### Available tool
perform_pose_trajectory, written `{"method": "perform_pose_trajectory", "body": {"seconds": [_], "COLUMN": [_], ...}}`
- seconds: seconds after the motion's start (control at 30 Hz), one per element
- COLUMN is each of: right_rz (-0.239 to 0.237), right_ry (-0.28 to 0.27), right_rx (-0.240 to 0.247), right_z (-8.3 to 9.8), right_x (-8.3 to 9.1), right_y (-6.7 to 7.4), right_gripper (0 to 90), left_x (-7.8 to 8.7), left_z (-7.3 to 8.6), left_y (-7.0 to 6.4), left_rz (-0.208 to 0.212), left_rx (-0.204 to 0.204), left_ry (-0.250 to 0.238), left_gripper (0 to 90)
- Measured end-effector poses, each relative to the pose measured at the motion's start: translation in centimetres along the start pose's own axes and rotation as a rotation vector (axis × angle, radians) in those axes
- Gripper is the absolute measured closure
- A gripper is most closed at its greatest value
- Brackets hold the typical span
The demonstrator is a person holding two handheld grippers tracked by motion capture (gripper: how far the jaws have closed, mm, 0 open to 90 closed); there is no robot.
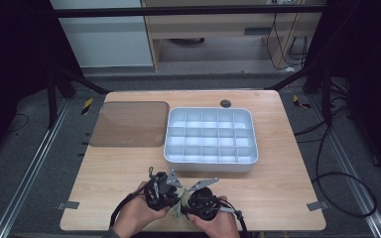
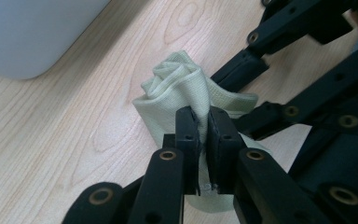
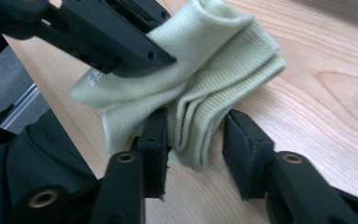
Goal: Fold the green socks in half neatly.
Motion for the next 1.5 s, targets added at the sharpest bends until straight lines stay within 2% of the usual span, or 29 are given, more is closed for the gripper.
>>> {"method": "perform_pose_trajectory", "body": {"seconds": [0.03, 0.17, 0.3, 0.47, 0.53, 0.8, 0.93, 1.03, 1.13, 1.27, 1.5], "right_rz": [0.008, 0.010, 0.006, -0.003, -0.007, -0.045, -0.057, -0.054, -0.028, -0.013, 0.012], "right_ry": [-0.002, -0.015, -0.035, -0.025, -0.021, -0.030, -0.038, -0.041, -0.026, -0.038, -0.045], "right_rx": [-0.006, -0.008, -0.007, 0.008, 0.000, -0.010, -0.015, -0.010, -0.005, -0.005, -0.020], "right_z": [0.1, 0.2, 0.2, 0.1, 0.1, -0.1, 0.1, 0.4, 0.9, 1.5, 1.8], "right_x": [0.4, 0.9, 1.4, 0.8, 0.6, 0.0, -0.1, 0.0, 0.9, 2.3, 3.2], "right_y": [0.0, 0.0, -0.1, 0.0, 0.0, -0.4, -0.7, -0.9, -1.0, -1.4, -2.3], "right_gripper": [56.9, 56.4, 64.2, 77.6, 81.0, 82.7, 80.9, 72.4, 61.8, 60.2, 59.0], "left_x": [0.0, 0.0, 0.1, 0.2, 0.3, 0.0, -0.5, -0.9, -1.2, -2.0, -2.8], "left_z": [0.0, 0.1, 0.1, 0.0, -0.1, -0.7, -0.9, -1.0, -1.0, -1.2, -1.5], "left_y": [0.1, 0.2, 0.2, -0.1, -0.2, -0.6, -0.6, -0.6, -0.6, -0.8, -0.6], "left_rz": [-0.004, -0.010, -0.011, -0.005, -0.001, 0.006, 0.011, 0.005, 0.011, 0.026, 0.051], "left_rx": [-0.003, -0.007, -0.005, -0.003, 0.002, 0.008, 0.006, 0.002, 0.002, 0.012, 0.037], "left_ry": [0.003, 0.004, 0.002, -0.003, -0.015, -0.032, -0.031, -0.017, -0.008, -0.005, -0.005], "left_gripper": [83.8, 83.8, 83.8, 83.8, 83.7, 83.2, 83.0, 83.1, 83.1, 83.0, 83.0]}}
Point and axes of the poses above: each handheld gripper's, and its own axes: x roughly backward along the jaws, z roughly out of its underside, y roughly to its left, the point moved 5 cm from there along -x, roughly forward along the jaws, and after that the axes turned 4 degrees about -x, right-handed, at the moved point
